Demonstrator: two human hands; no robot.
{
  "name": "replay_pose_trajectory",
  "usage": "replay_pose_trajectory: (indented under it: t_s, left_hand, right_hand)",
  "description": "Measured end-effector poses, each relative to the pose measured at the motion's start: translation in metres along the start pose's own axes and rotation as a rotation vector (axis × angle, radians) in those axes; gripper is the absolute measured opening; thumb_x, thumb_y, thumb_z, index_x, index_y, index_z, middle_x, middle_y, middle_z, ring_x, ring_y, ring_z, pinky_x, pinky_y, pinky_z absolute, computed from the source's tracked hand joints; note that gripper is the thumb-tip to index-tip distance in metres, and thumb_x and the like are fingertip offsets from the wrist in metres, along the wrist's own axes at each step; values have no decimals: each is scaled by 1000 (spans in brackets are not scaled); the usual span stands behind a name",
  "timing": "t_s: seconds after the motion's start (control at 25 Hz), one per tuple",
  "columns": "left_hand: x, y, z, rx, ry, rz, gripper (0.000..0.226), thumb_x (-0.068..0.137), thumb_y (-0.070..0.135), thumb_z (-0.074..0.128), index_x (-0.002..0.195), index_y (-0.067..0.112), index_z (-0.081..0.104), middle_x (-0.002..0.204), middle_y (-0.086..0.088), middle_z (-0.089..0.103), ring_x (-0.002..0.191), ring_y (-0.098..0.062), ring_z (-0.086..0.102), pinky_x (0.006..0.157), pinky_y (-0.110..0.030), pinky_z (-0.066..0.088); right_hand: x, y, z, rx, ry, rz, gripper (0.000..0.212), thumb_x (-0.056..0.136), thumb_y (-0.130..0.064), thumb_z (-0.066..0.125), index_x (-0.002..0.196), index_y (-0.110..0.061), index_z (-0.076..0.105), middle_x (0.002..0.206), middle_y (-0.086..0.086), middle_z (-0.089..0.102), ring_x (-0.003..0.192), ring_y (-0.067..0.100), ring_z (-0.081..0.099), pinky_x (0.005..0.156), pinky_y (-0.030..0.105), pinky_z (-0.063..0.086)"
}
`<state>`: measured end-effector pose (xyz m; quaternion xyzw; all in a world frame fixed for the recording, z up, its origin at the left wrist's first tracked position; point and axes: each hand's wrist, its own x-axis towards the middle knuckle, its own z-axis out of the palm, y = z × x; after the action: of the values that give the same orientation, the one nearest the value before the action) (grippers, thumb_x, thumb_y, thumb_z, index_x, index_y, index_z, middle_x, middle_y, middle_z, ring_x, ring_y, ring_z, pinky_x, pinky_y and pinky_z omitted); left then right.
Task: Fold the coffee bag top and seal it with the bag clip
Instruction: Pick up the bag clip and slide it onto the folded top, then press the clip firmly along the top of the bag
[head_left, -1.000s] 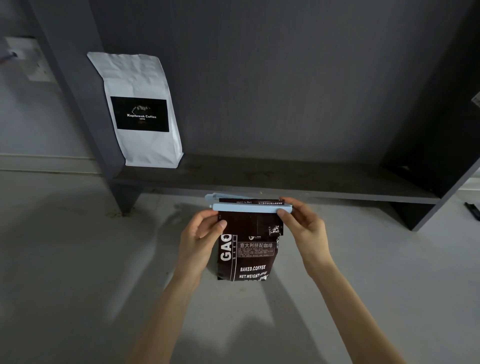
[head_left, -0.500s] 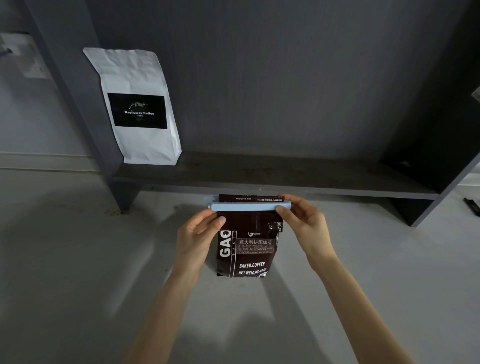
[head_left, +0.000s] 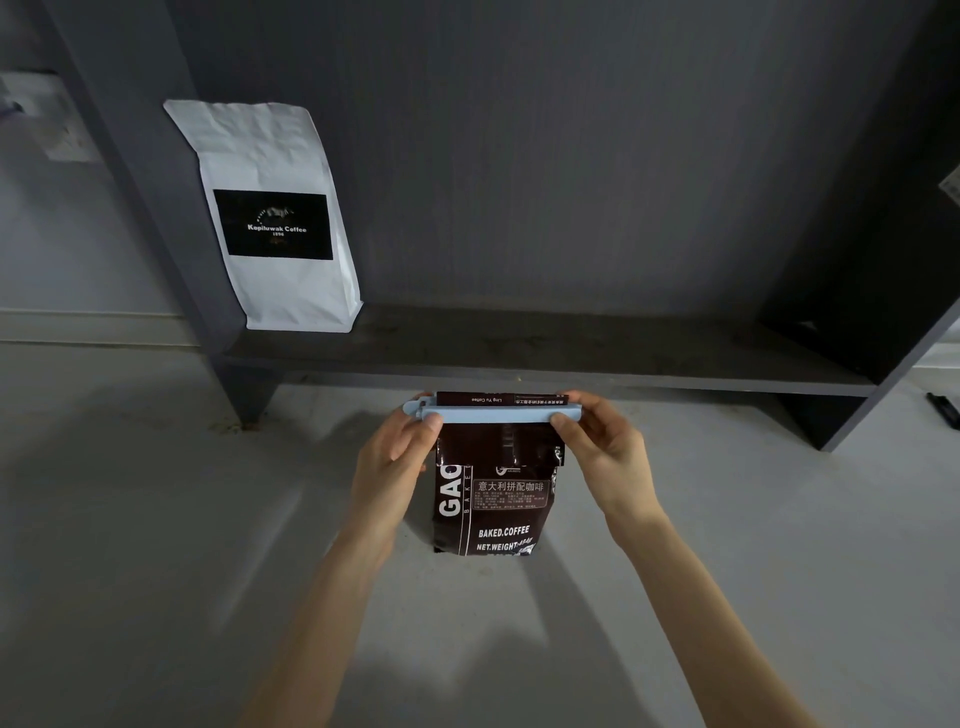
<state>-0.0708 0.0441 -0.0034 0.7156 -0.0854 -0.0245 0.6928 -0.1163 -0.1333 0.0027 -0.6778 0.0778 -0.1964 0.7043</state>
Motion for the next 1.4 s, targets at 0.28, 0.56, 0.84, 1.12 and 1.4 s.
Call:
replay_pose_trajectory:
  t_s: [0.28, 0.56, 0.84, 1.12, 1.4]
  left_hand:
    - [-5, 6, 7, -68, 58, 46, 17, 87, 23, 51, 81, 37, 59, 82, 20, 64, 69, 18, 58, 58, 1, 43]
    - [-4, 3, 6, -84, 59, 26, 15, 86, 22, 53, 83, 35, 58, 86, 19, 64, 70, 19, 58, 58, 2, 43]
    - [-3, -1, 11, -56, 64, 40, 10, 88, 24, 49, 78, 25, 50, 81, 9, 61, 60, 16, 55, 51, 1, 38]
    - [-4, -4, 12, -80, 99, 54, 10, 87, 24, 51, 78, 28, 53, 83, 9, 64, 68, 13, 59, 58, -1, 42]
    - [-7, -9, 5, -97, 8, 88, 17, 86, 15, 53, 98, 24, 59, 94, 17, 66, 89, 11, 61, 72, -2, 44]
  right_hand:
    - [-5, -1, 0, 23, 6, 3, 21, 84, -4, 56, 84, -24, 57, 80, -3, 62, 64, -8, 62, 56, 6, 48]
    - [-8, -1, 0, 20, 16, -6, 21, 84, -4, 55, 83, -25, 57, 79, -4, 62, 63, -8, 62, 55, 5, 48]
    - [-8, 6, -2, 16, 26, 17, 13, 85, -7, 55, 95, -15, 57, 81, -4, 64, 67, -6, 64, 58, 8, 50]
    - [-9, 7, 0, 17, 42, 9, 14, 84, -9, 56, 93, -20, 57, 82, -3, 64, 67, -5, 64, 58, 8, 51]
    - [-19, 24, 4, -57, 3, -3, 22, 85, -10, 56, 96, -29, 56, 97, 3, 65, 79, 0, 65, 67, 15, 54]
